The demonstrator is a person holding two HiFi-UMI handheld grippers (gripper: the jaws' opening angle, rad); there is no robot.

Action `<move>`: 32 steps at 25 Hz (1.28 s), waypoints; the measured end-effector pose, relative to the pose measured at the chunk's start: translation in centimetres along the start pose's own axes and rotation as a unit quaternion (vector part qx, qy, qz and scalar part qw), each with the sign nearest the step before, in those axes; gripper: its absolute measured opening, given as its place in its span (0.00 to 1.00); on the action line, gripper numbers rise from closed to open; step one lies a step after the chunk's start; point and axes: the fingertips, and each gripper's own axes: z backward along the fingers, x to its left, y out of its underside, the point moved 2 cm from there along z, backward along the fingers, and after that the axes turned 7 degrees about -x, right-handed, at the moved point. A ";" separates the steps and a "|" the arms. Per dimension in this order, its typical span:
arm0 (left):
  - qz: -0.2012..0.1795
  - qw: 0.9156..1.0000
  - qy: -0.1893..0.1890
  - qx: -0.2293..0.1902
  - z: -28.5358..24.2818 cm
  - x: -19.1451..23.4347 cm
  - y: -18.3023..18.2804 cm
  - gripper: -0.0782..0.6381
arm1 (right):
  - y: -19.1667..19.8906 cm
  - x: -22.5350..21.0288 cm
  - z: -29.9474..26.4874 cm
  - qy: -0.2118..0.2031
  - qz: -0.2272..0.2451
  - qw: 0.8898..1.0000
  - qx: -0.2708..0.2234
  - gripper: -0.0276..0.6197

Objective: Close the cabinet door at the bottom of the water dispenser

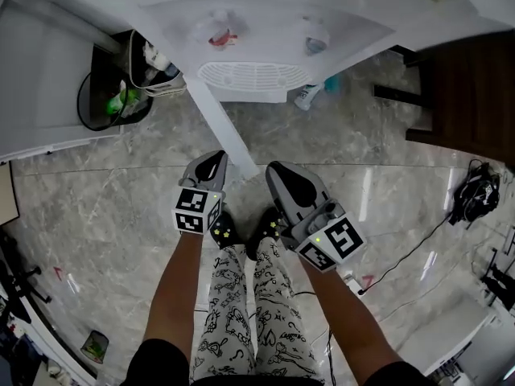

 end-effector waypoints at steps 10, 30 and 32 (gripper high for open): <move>-0.053 0.997 0.055 -0.001 -8.8 -4.2 -4.2 0.11 | -3.7 -4.9 4.1 0.025 0.029 0.999 -0.009 0.07; -0.046 0.999 0.022 0.004 -16.7 -1.9 -8.1 0.11 | -6.2 -8.6 7.3 0.078 0.013 0.996 -0.048 0.07; -0.042 0.999 0.018 0.005 -16.9 -1.5 -8.3 0.11 | -6.6 -8.7 7.4 0.083 0.015 0.995 -0.054 0.07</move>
